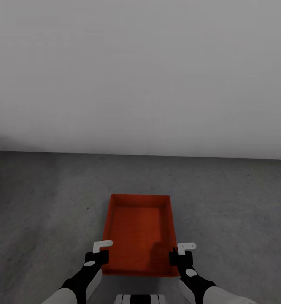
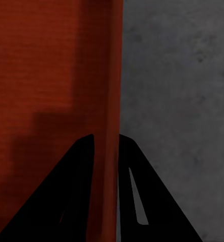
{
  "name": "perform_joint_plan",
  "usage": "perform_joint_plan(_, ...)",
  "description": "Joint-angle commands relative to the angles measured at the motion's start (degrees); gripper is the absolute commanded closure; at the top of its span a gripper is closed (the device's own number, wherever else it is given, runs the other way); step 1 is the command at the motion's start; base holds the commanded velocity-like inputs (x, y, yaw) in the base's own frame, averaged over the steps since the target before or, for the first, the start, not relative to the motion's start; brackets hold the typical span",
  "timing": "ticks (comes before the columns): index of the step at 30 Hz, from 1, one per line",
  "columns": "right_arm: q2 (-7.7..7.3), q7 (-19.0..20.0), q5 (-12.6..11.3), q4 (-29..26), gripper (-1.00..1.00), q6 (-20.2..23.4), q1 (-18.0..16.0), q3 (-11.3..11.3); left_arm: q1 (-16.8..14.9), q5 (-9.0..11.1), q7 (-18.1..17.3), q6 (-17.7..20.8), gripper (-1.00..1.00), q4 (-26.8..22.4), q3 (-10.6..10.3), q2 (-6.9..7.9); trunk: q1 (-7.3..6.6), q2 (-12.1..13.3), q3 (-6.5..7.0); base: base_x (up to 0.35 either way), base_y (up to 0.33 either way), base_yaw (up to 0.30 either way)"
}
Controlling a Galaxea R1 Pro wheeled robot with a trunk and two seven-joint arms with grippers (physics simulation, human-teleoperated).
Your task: Move the two storage containers from the living room to the garage. In the garage, place one container on the floor and stack the other container on top of it (either order is fine).
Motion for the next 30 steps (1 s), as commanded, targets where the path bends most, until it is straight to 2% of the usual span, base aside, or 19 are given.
perform_joint_plan(1,0.04,-0.2,-0.8,0.2,1.0,-0.1,0.0,0.2,0.0,-0.1,0.3,-0.1,1.0,-0.2,0.3,-0.35,-0.01,0.0,-0.04,0.0,0.0,0.0)
perform_joint_plan(9,0.0,-0.2,-0.9,0.2,1.0,-0.1,0.0,0.3,0.0,0.5,0.3,-0.1,1.0,-0.2,-0.2,-0.29,-0.01,0.0,-0.04,0.0,0.0,0.0)
perform_joint_plan(15,-0.06,-0.2,0.1,0.2,1.0,-0.1,0.0,-0.6,0.0,0.8,0.3,-0.1,1.0,-0.3,-0.4,-0.3,-0.01,0.0,-0.04,0.0,0.0,0.0)
perform_joint_plan(20,-0.09,-0.1,3.0,0.2,1.0,-0.1,0.0,-2.6,0.0,0.6,0.3,-0.1,1.0,-0.2,-0.1,-0.33,-0.01,0.0,-0.04,0.0,0.0,0.0)
perform_joint_plan(24,-0.09,0.1,6.9,0.2,1.0,-0.1,0.0,-6.5,0.0,0.0,0.4,-0.1,1.0,-0.1,0.6,-0.26,-0.01,0.0,-0.04,0.0,0.0,0.0)
perform_joint_plan(25,-0.09,-0.1,-0.7,0.2,1.0,-0.1,0.0,-1.9,0.0,-1.3,0.4,-0.1,1.0,-0.3,1.9,-0.25,-0.01,0.0,-0.04,0.0,0.0,0.0)
perform_joint_plan(30,-0.06,-0.1,-0.9,0.2,1.0,-0.1,0.0,-1.9,0.0,-1.3,0.4,-0.1,1.0,-0.3,1.9,-0.2,-0.01,0.0,-0.04,0.0,0.0,0.0)
